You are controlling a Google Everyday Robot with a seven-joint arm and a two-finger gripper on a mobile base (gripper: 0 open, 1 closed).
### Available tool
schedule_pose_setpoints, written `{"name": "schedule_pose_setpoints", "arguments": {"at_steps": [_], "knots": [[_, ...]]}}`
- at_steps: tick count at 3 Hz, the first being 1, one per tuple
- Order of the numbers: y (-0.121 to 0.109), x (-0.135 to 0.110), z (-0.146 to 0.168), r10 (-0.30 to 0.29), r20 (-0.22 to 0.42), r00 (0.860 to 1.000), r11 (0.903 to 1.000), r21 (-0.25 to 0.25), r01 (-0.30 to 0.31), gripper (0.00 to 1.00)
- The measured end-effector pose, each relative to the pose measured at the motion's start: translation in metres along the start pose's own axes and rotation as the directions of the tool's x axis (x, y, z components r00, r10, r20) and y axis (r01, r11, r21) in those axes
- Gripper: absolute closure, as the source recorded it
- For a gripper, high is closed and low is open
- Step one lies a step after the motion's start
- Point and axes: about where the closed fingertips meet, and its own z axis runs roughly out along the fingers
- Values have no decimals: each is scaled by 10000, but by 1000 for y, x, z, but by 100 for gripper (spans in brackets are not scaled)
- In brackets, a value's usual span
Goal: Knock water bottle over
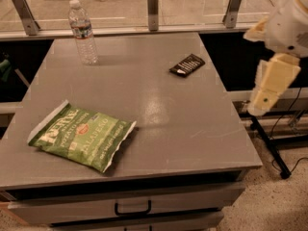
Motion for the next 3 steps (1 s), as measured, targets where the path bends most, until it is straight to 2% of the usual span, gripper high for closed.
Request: {"name": "schedule_pose_setpoints", "arguments": {"at_steps": [1, 2, 3], "knots": [[-50, -60, 18, -1336, 1378, 9814, 9910, 245, 1315, 0], [-81, -138, 27, -2508, 2860, 9248, 9680, 748, 2394, 0], [-80, -137, 27, -2494, 2840, 9258, 9684, 734, 2384, 0]]}}
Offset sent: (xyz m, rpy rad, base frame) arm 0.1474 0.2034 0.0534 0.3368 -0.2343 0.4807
